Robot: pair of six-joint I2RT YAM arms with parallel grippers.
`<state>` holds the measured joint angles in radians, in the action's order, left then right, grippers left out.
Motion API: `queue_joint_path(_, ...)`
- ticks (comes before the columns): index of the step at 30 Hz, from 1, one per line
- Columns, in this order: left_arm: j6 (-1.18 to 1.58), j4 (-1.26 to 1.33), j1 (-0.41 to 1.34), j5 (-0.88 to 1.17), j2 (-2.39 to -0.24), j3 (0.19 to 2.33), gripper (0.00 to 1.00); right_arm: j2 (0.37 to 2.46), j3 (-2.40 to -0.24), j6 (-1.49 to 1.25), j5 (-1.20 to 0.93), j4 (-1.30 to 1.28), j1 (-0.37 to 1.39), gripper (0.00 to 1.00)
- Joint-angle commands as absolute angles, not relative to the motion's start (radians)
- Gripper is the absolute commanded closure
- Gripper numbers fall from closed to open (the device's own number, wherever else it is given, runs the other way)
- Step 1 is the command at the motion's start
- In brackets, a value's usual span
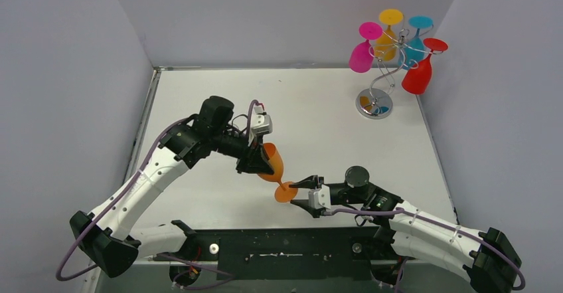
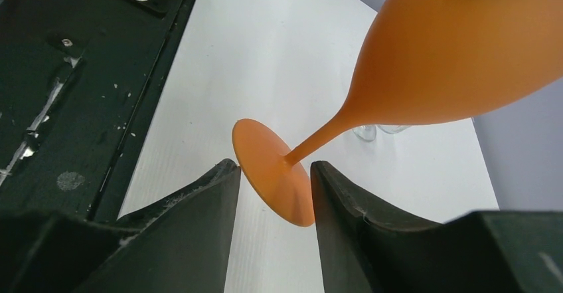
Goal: Take the wine glass off the wine glass rack
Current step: Place the wine glass at the center of the board.
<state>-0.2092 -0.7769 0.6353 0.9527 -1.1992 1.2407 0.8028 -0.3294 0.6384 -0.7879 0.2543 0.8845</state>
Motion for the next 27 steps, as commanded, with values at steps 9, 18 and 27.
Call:
queue_joint_path(9,-0.043,-0.587,0.637,0.563,-1.108,1.107,1.0,0.716,-0.275,0.577,-0.493,0.452,0.882,0.47)
queue_joint_path(18,0.067,-0.412,0.64,0.328,-1.142,1.059,1.0,0.59,-0.152,0.466,-0.162,0.704,0.881,0.25)
queue_joint_path(27,0.074,-0.297,0.637,0.062,-1.381,1.22,1.0,0.567,-0.156,0.31,0.146,0.747,0.879,0.07)
